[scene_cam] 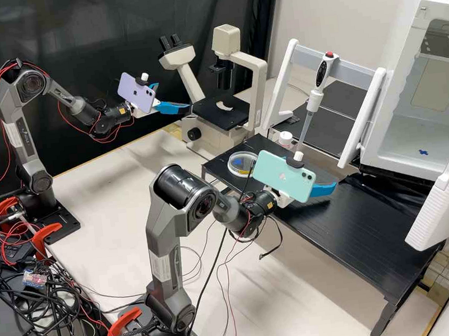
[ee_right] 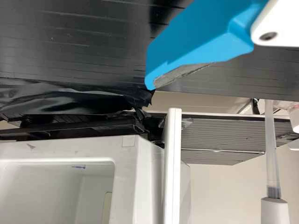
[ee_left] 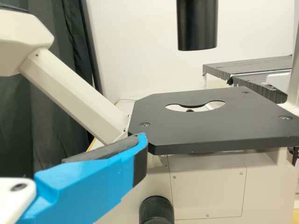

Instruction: Move the petri dish to the incubator

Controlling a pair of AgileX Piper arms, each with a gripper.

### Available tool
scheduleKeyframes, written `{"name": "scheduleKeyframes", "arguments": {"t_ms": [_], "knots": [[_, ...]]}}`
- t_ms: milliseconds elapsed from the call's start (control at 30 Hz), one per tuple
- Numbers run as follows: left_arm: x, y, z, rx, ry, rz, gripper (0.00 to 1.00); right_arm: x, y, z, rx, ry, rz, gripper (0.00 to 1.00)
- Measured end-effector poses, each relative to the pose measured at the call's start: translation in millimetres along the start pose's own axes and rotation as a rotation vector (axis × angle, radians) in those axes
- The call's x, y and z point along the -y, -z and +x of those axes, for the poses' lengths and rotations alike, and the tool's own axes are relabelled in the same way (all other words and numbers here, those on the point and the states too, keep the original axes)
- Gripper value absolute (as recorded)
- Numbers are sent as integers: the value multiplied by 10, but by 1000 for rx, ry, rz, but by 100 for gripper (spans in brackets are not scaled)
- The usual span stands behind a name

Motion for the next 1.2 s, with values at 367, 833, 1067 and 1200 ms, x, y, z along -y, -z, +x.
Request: {"name": "scheduleKeyframes", "arguments": {"t_ms": [367, 833, 1067, 1200], "knots": [[0, 0, 0, 0, 0, 0, 100, 22, -21, -44, 8, 8, 0, 100], [0, 0, 0, 0, 0, 0, 100, 61, 335, -673, -196, 10, 56, 100], [0, 0, 0, 0, 0, 0, 100, 378, 571, -855, -305, 103, -23, 100], [0, 0, 0, 0, 0, 0, 100, 529, 611, -859, -315, 137, -54, 100]]}}
